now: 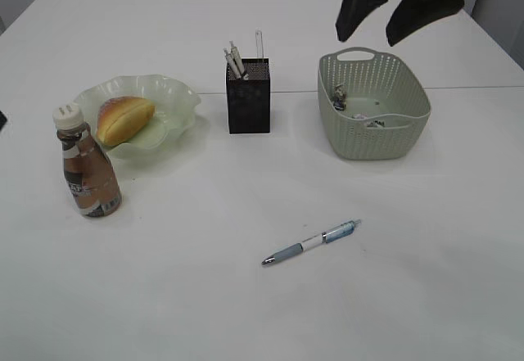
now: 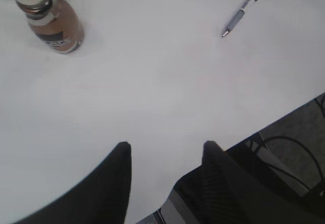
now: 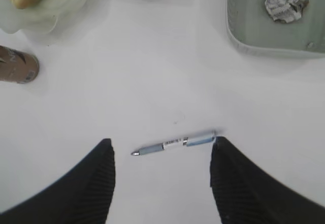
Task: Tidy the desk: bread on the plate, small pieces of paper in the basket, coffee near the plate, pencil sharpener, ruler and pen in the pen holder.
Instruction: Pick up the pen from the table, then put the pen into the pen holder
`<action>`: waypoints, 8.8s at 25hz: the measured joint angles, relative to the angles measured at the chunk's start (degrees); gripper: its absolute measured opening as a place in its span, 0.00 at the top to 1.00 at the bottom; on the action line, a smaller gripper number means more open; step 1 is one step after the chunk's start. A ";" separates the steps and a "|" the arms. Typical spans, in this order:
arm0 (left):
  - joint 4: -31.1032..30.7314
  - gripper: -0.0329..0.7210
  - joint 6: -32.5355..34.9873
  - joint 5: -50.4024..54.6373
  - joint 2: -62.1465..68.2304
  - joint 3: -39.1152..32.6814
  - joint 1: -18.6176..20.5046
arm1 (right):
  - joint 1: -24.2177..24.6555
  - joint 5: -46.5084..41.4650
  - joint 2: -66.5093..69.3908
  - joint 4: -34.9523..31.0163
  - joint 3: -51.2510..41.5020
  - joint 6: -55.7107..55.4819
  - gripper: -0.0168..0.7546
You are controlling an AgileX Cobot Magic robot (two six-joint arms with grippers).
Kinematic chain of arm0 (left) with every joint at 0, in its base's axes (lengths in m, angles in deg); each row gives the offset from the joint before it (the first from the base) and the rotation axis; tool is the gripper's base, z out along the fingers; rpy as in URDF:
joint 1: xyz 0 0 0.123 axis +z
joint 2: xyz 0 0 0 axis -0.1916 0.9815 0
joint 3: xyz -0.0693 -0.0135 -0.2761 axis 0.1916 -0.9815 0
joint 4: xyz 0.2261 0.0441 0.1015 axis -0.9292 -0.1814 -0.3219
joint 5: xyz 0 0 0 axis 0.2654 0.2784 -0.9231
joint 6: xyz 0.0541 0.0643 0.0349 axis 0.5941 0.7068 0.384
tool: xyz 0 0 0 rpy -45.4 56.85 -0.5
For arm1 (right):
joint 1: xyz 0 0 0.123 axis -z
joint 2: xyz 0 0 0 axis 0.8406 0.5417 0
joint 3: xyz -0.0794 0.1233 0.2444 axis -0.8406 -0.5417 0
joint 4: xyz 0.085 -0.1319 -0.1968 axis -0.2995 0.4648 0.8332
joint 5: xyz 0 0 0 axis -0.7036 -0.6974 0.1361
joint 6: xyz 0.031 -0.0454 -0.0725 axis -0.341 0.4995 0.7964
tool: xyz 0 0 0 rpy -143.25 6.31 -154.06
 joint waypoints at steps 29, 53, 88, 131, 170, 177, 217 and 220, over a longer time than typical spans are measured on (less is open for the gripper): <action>-3.38 0.51 7.84 -4.63 29.34 15.89 -9.18 | 2.14 -0.40 -31.92 3.73 -44.94 -2.83 0.37; -5.21 0.51 13.46 -2.31 53.56 32.48 -23.44 | 2.14 0.29 -22.66 22.08 -44.96 -5.06 0.37; -1.11 0.51 15.23 -2.09 78.07 52.43 -23.44 | 2.14 0.64 -21.19 23.45 -41.60 -4.97 0.45; -0.49 0.87 -0.39 -1.65 64.90 55.72 -21.77 | 2.14 0.64 -22.65 24.62 -41.60 -4.97 0.46; 3.45 0.87 4.35 -116.24 44.67 -4.25 -10.41 | 2.14 0.64 -22.69 27.22 -41.60 -4.84 0.46; 3.35 0.87 4.35 -114.61 51.57 5.65 -9.89 | 2.14 0.64 -22.69 27.22 -41.60 -4.84 0.46; 3.13 0.86 2.23 -101.10 68.69 25.47 -4.82 | 2.14 0.64 -22.69 27.30 -41.60 -4.84 0.46; 3.13 0.86 2.19 -101.10 69.24 25.51 -4.79 | 2.14 0.64 -22.69 27.30 -41.60 -4.84 0.46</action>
